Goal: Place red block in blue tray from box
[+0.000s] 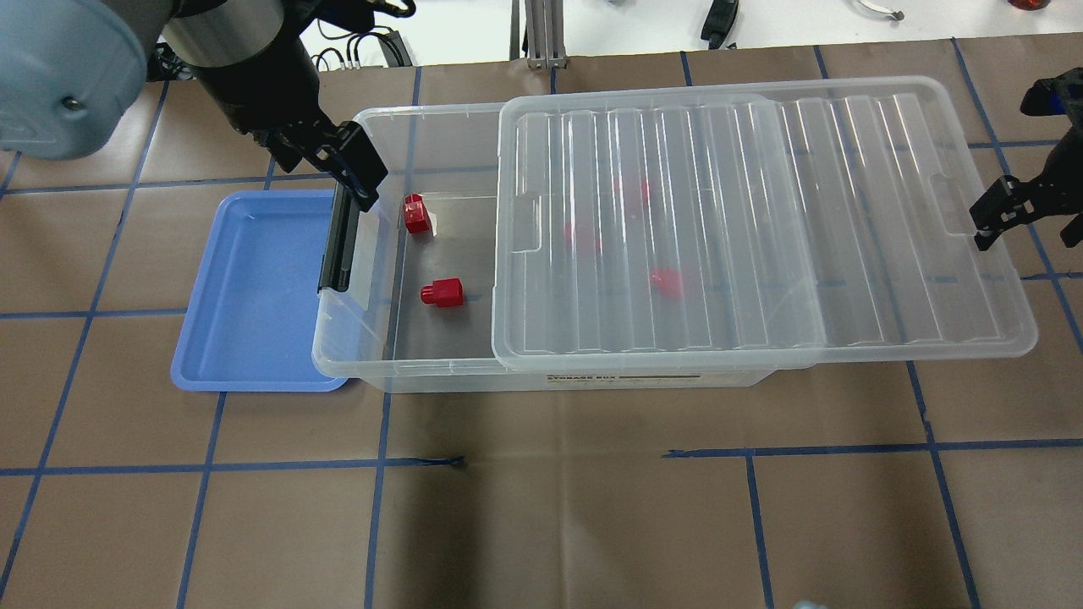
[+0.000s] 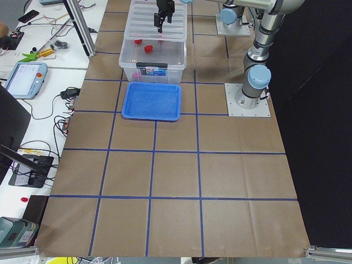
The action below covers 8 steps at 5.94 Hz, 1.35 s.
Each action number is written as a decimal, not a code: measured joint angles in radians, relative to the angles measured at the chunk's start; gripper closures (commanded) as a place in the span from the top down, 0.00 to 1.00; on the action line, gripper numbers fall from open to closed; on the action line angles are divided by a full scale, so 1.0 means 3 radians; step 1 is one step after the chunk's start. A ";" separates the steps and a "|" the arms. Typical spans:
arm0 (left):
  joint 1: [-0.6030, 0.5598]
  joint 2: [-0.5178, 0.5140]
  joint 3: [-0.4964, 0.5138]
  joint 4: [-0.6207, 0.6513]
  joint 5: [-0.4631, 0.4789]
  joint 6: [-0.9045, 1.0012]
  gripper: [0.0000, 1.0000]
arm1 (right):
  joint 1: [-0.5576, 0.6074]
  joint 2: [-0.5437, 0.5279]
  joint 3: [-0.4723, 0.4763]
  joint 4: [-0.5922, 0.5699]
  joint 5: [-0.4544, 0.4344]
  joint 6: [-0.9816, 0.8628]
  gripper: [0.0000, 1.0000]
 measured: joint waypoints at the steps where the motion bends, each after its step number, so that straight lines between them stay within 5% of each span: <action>1: -0.0008 -0.0009 -0.0056 0.0019 0.0007 0.0476 0.97 | -0.0078 0.0000 -0.0001 -0.0006 -0.0021 -0.0009 1.00; 5: -0.0022 -0.0250 -0.0487 0.0633 0.0002 0.2111 0.97 | -0.0125 -0.0109 -0.0057 0.0055 -0.0083 0.0120 1.00; 8: -0.0087 -0.0744 -0.0573 0.1256 -0.0014 0.2642 0.97 | 0.0480 -0.0287 -0.0481 0.0642 0.0003 0.0815 1.00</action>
